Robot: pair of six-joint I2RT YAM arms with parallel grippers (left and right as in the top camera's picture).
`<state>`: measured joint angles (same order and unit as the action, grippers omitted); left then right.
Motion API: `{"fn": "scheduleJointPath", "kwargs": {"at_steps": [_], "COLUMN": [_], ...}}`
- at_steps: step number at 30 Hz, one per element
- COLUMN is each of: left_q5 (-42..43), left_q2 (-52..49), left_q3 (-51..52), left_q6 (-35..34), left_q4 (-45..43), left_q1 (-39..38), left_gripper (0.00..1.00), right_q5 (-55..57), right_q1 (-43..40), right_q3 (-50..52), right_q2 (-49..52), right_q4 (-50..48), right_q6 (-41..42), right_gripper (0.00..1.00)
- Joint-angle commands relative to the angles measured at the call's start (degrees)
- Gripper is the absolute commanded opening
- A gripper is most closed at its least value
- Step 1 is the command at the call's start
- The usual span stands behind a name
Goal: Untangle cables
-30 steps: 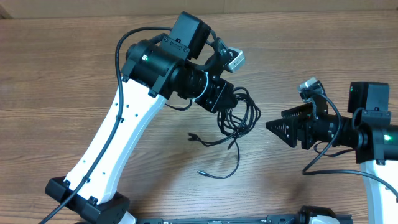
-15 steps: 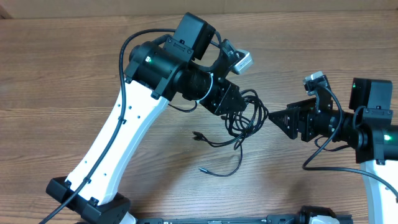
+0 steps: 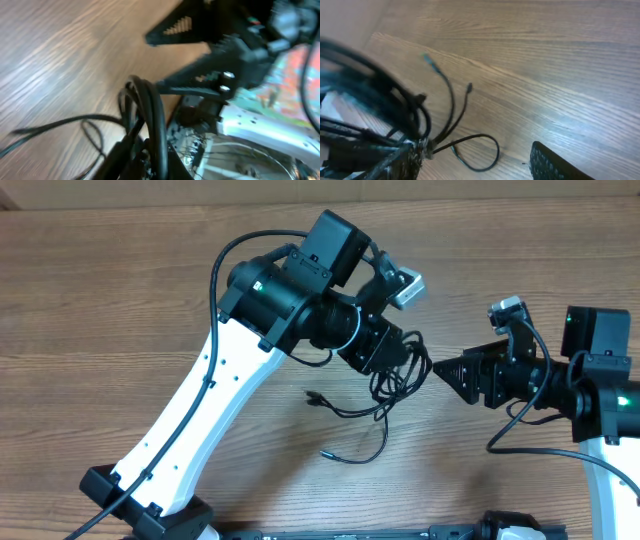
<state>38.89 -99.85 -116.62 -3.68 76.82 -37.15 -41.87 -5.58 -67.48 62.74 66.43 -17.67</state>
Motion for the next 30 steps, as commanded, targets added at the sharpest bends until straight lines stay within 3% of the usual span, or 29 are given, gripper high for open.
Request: {"fn": "scheduleJointPath", "kwargs": {"at_steps": [1, 6, 9, 13, 15, 17, 19, 24, 27, 30], "left_q5": [-6.1, -1.4, 5.6, 7.3, 7.0, 5.4, 5.5, 5.0, -4.0, -19.8], "left_q2": [1.7, 1.7, 1.7, 1.7, 1.7, 1.7, 1.7, 1.7, 1.7, 1.7], "left_q3": [-0.9, -0.9, -0.9, -0.9, -0.9, -0.9, -0.9, -0.9, -0.9, -0.9], "left_q6": [-2.8, -2.0, 0.9, 1.9, 1.8, 1.7, 1.5, 1.5, -4.1, -15.8], "left_q4": [-0.3, -0.4, -0.4, -0.4, -0.6, -0.6, -0.8, -0.9, -0.8, 0.6], "left_q1": [-0.3, -0.4, -0.4, -0.5, -0.4, -0.4, -0.4, -0.4, -0.3, -0.3], "left_gripper": [0.04, 0.04, 0.04, 0.04, 0.04, 0.04, 0.04, 0.04, 0.04, 0.04], "right_q5": [-5.1, -16.0, -16.3, -16.3, -16.3, -16.8, -17.4, -17.4, -17.4, -17.4], "right_q1": [0.0, 0.0, 0.0, 0.0, 0.0, 0.0, 0.0, 0.0, 0.0, 0.0], "right_q3": [0.0, 0.0, 0.0, 0.0, 0.0, 0.0, 0.0, 0.0, 0.0, 0.0], "right_q2": [0.0, 0.0, 0.1, 0.1, 0.1, 0.1, 0.1, 0.1, 0.1, 0.1], "right_q4": [2.3, 5.2, 3.9, 3.7, 3.8, 3.9, 4.3, 5.1, 5.2, 5.2], "right_q6": [-5.7, -16.8, -16.9, -16.9, -16.9, -16.9, -16.9, -17.0, -17.0, -17.0], "right_gripper": [0.66, 0.68, 0.69, 0.68, 0.58, 0.36, 0.06, 0.04, 0.04, 0.04]}}
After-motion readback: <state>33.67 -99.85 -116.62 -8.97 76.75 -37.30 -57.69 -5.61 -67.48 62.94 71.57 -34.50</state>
